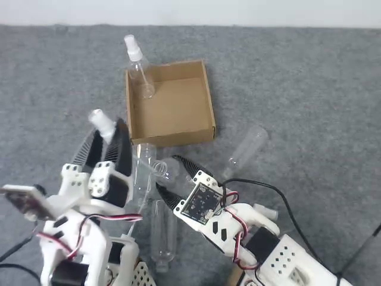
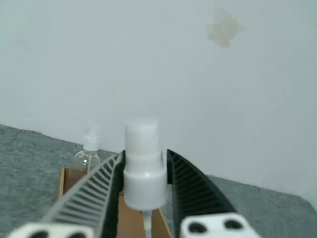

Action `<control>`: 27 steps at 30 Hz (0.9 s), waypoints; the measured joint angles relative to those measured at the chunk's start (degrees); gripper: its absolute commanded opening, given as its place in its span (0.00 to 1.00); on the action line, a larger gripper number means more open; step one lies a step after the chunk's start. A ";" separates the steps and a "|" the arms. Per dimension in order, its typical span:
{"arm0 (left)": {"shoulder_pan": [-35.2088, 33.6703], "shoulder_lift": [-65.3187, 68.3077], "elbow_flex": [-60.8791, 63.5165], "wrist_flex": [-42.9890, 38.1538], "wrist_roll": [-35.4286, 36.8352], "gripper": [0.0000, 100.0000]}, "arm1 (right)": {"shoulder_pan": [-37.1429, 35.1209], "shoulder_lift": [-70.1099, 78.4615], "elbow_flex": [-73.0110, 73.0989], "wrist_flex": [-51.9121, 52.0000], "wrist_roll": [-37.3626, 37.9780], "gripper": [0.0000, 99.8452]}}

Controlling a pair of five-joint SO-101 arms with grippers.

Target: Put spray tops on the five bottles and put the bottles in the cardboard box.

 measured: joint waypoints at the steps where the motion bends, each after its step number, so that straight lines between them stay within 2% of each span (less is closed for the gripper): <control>1: 1.14 0.00 0.53 0.09 -0.62 0.01 | 0.00 0.00 0.00 0.00 0.00 0.09; 7: 5.71 0.00 1.85 0.09 -3.96 0.01 | 1.76 0.00 0.00 0.00 0.09 0.09; 27: 6.15 0.00 2.55 0.18 -4.13 0.01 | 3.43 0.00 0.00 0.00 0.18 0.09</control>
